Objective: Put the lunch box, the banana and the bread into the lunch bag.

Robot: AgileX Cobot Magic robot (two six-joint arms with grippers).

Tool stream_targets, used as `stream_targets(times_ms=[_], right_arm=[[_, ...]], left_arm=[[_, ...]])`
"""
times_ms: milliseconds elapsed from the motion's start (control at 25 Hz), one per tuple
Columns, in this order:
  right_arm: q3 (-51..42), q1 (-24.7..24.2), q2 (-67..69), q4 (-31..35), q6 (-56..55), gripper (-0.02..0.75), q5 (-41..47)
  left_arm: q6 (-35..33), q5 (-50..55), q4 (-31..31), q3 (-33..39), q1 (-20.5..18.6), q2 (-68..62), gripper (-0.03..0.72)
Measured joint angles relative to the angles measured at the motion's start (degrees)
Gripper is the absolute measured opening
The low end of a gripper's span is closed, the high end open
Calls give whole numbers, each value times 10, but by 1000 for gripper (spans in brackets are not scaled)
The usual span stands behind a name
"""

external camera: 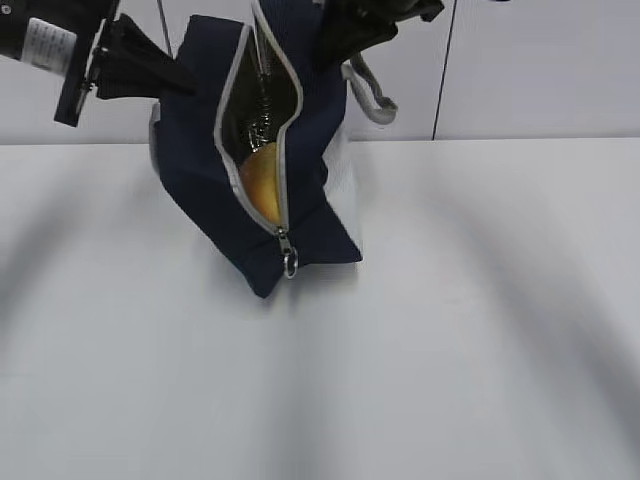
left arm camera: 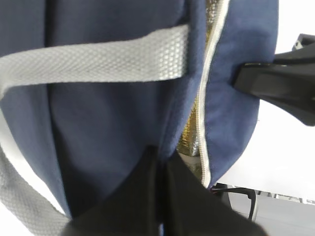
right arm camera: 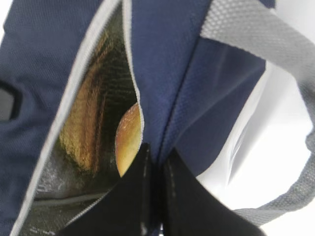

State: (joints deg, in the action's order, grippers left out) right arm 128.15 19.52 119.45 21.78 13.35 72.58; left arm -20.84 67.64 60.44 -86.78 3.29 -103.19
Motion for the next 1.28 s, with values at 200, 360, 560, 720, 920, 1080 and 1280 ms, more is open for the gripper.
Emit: stream_targets(times_ms=[200,360,560,720,920,1080,1280], right_arm=[[-52,0,-32,-41,-24,-6,3],[-112,0,-44,-49,-26,-6,3],[-145,0,-44,-49,-26,-6,1],[-146,0,-45,-46,-26,-6,0],[-146,3,-49,-42,-26,-6,-1],[-147,3,-62,-41,-26,-6,-1],[-153,3,-66,-41,-26,-6,-1]], left_arm=[[-1,-27,20,0,25,-7,-3],[-1,-49,23,0,28,-20,-3],[-5,-60,39,0,32,-34,-3],[-6,-63,55,0,33,-47,-3],[-10,-64,61,0,36,-54,-3],[-20,-64,63,0,36,-54,-3],[-25,-68,65,0,36,-58,-3]])
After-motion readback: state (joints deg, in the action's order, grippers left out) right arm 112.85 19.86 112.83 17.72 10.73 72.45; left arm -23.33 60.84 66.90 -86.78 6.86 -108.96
